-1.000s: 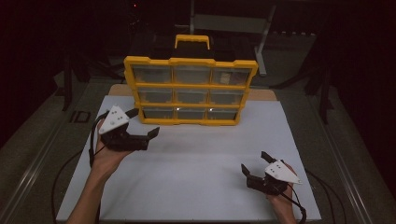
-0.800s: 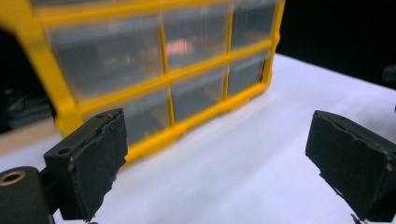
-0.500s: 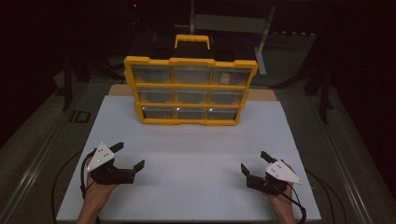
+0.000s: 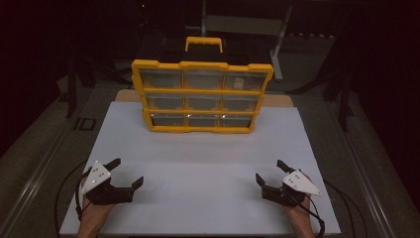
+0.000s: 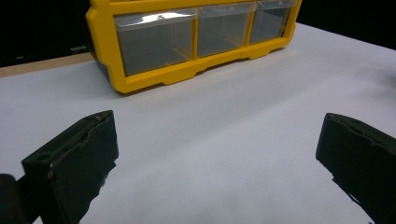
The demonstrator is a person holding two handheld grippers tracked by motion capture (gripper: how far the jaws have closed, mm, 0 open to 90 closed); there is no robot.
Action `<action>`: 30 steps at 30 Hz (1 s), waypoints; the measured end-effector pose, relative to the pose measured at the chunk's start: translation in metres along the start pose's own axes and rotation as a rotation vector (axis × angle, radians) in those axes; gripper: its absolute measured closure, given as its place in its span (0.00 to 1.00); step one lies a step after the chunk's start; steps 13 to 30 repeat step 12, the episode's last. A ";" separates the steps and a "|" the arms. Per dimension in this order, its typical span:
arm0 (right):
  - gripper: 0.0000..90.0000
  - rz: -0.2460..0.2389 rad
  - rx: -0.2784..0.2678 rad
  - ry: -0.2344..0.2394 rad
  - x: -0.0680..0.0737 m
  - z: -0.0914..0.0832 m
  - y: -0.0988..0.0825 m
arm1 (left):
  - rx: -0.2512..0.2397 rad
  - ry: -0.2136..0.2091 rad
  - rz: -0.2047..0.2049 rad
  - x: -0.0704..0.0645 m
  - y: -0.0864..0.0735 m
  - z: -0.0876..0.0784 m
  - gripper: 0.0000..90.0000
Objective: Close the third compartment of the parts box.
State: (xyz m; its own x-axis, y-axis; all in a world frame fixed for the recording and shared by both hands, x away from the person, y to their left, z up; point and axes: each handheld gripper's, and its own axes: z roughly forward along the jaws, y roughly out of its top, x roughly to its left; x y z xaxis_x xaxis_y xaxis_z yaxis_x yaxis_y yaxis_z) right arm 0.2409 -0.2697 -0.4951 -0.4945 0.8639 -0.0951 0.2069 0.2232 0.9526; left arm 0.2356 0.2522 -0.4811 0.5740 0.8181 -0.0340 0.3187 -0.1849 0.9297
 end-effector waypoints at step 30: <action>0.12 0.007 0.002 -0.002 -0.001 0.002 -0.001 | 0.032 0.031 0.015 0.002 -0.001 0.005 0.00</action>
